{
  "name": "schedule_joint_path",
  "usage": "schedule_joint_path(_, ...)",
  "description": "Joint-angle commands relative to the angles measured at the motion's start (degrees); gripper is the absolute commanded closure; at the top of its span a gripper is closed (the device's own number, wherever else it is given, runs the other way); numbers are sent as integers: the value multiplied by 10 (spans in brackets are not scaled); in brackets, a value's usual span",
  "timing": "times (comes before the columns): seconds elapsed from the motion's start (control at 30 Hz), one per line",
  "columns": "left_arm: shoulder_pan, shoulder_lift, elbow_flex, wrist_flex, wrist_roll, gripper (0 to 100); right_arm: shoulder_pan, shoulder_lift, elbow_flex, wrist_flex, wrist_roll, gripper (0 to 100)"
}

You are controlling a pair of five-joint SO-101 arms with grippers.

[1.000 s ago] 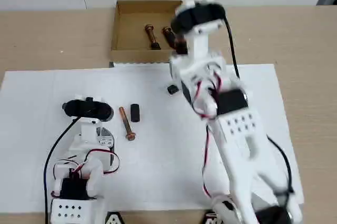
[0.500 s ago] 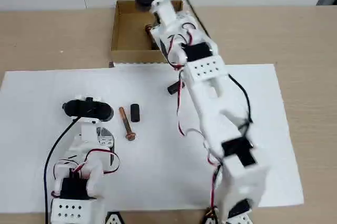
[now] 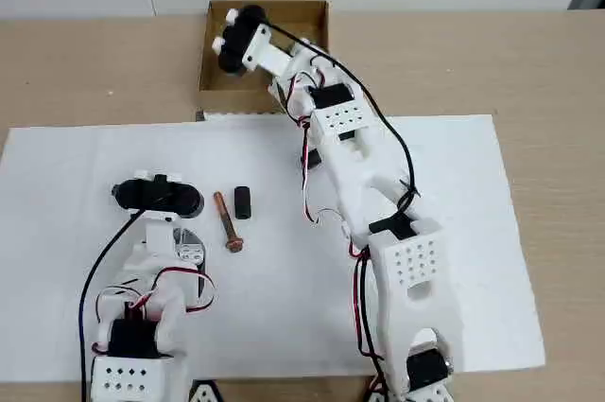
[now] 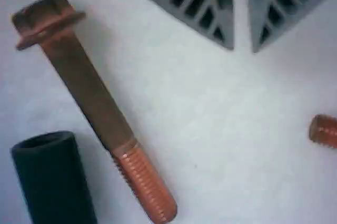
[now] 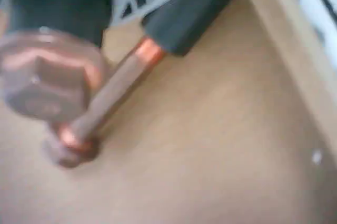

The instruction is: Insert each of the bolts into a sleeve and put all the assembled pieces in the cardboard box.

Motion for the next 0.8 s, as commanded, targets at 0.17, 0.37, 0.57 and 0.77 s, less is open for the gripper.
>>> schedule_joint_path(0.17,-3,-6,-3,-13,-3,994,0,-18,-46,-16,11,874)
schedule_joint_path(0.37,-3,-6,-3,-13,-3,994,1,-20,-47,-14,11,919)
schedule_joint_path(0.57,-3,-6,-3,-13,-3,994,4,-99,-47,109,9,995)
schedule_joint_path(0.77,-3,-6,-3,-13,-3,994,9,-179,-47,252,-5,995)
